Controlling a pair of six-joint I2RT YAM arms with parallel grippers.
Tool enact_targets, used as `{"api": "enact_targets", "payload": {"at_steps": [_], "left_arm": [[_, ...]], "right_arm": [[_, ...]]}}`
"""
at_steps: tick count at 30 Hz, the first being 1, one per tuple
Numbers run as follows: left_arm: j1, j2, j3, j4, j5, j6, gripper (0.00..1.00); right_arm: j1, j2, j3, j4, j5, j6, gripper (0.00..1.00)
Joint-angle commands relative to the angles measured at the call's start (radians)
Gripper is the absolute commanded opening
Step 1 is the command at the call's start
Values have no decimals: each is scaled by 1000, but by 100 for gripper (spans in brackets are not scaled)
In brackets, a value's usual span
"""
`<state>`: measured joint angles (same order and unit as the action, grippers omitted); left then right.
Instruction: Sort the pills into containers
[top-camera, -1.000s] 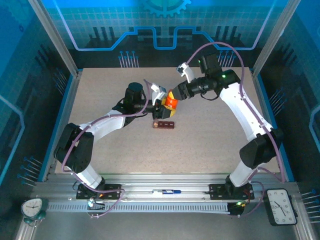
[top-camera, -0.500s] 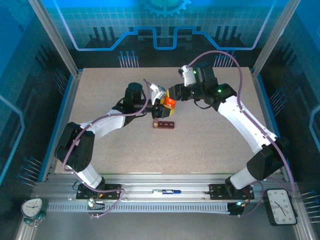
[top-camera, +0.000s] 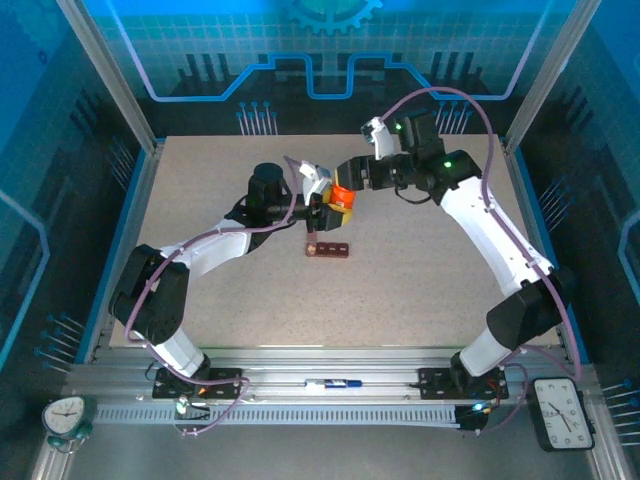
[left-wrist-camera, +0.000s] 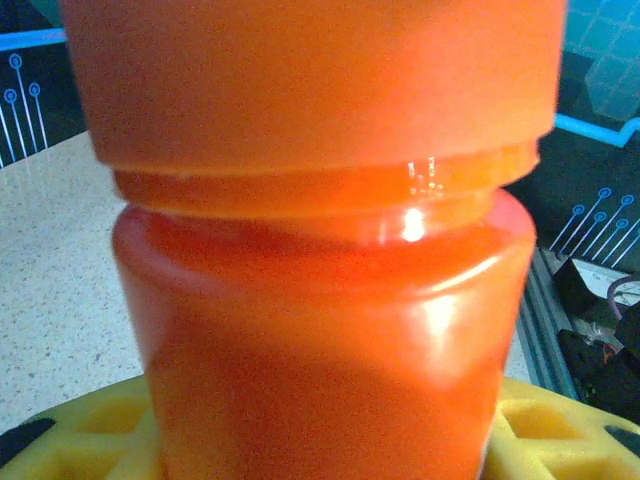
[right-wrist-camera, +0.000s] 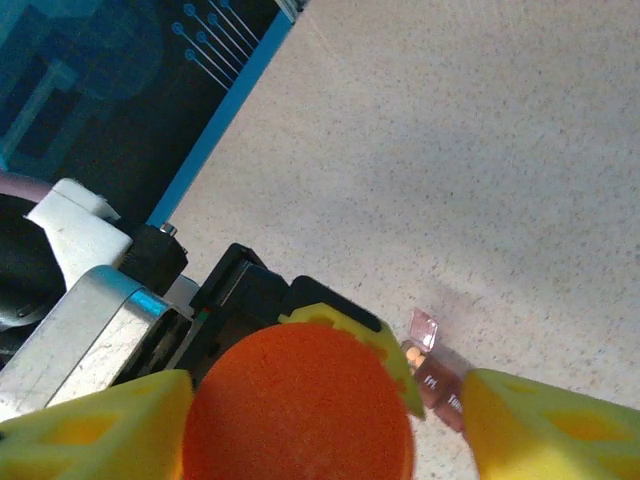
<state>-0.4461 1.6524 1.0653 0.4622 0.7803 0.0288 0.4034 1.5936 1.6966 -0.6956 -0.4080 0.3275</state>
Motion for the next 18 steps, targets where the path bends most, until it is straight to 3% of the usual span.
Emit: {"api": "enact_targets", "payload": {"at_steps": [1,5,18], "left_arm": [[-5,-20,29,62,37,2,17],[-5,-20,28,74,43,-7,17],[-4,-27,17,115,60,-45,17]], "right_arm": [[-42,-16,33,-18,-95,-20,80],[-66,-41,11,17,-163,-50,86],[-99,7,7,21,-330,-217,87]]}}
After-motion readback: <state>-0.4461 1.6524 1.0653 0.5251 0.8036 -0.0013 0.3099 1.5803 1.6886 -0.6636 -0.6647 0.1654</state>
